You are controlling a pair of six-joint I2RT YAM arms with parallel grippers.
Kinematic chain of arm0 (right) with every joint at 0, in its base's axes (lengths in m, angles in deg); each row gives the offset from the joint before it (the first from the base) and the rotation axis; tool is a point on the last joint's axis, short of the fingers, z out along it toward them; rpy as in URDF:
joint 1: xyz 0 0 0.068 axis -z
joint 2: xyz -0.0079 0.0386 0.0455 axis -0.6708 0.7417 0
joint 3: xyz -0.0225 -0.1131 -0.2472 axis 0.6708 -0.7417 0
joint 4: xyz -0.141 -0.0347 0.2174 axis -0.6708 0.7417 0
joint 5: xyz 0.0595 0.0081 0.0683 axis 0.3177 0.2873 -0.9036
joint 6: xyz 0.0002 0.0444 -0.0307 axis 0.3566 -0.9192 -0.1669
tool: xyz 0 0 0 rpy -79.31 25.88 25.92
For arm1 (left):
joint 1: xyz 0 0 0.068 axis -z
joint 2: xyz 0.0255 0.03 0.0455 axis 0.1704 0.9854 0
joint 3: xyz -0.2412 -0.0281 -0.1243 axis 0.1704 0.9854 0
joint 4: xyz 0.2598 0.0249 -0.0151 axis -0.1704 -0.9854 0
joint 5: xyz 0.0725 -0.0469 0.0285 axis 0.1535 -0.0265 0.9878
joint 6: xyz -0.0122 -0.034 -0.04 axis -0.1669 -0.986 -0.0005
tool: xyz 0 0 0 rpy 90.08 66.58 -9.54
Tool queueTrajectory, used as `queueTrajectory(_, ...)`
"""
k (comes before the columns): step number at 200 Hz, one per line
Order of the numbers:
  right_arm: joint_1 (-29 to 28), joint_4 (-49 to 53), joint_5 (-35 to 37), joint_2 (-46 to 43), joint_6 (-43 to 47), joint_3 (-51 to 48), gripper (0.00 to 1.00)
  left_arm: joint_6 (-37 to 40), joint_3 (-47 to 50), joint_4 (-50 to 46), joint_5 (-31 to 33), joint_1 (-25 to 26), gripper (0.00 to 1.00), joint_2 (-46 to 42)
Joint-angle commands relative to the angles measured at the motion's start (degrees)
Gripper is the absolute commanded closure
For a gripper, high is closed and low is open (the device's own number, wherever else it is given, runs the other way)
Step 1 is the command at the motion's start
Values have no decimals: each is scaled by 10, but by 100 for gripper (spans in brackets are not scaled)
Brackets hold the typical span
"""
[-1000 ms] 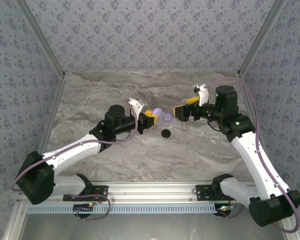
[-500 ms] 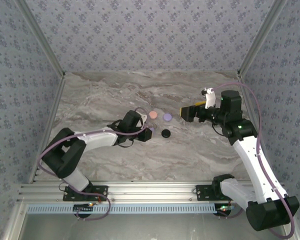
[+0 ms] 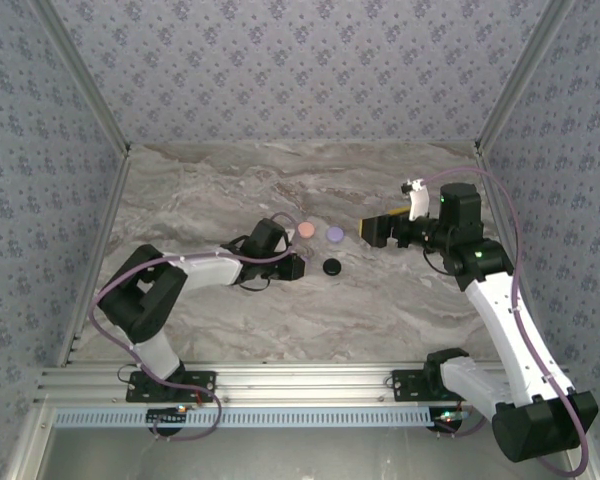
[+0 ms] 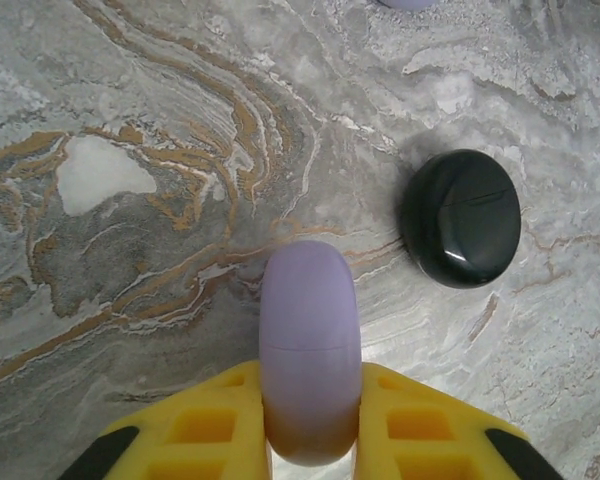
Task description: Insert the wireless bluetooth earbuds into the charging case
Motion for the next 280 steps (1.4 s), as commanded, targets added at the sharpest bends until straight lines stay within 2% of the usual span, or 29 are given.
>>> queueTrajectory(1, 5, 13, -6, -16, 10, -3, 0, -5, -11, -7, 4, -11, 74, 6)
queueTrajectory(39, 5, 28, 23, -20, 22, 0, 0, 5, -11, -7, 12, -19, 57, 8)
queueTrajectory(87, 9, 36, 49, -23, 30, 0, 0, 20, -16, -10, 14, -25, 45, 0)
queueTrajectory(121, 14, 44, 120, -37, 24, -6, 0, 41, 7, 11, 44, -26, 36, -62)
queueTrajectory(163, 36, -4, 241, -109, 4, -75, 0, 103, 73, 62, 176, -27, 9, -220)
queueTrajectory(183, 55, -34, 317, -136, -4, -123, 0, 140, 101, 90, 260, -36, 2, -290)
queueTrajectory(197, 73, -59, 370, -143, -12, -164, 0, 162, 122, 121, 317, -45, 1, -329)
queueTrajectory(213, 97, -111, 421, -146, -31, -218, 0, 219, 154, 175, 370, -55, 1, -363)
queueTrajectory(234, 128, -220, 458, -142, -23, -293, 0, 288, 185, 222, 384, -87, 1, -384)
queueTrajectory(261, 143, -407, 462, -109, -6, -392, 0, 275, 204, 212, 354, -151, 1, -387)
queueTrajectory(280, 147, -532, 455, -43, 22, -438, 0, 251, 235, 239, 355, -192, 1, -382)
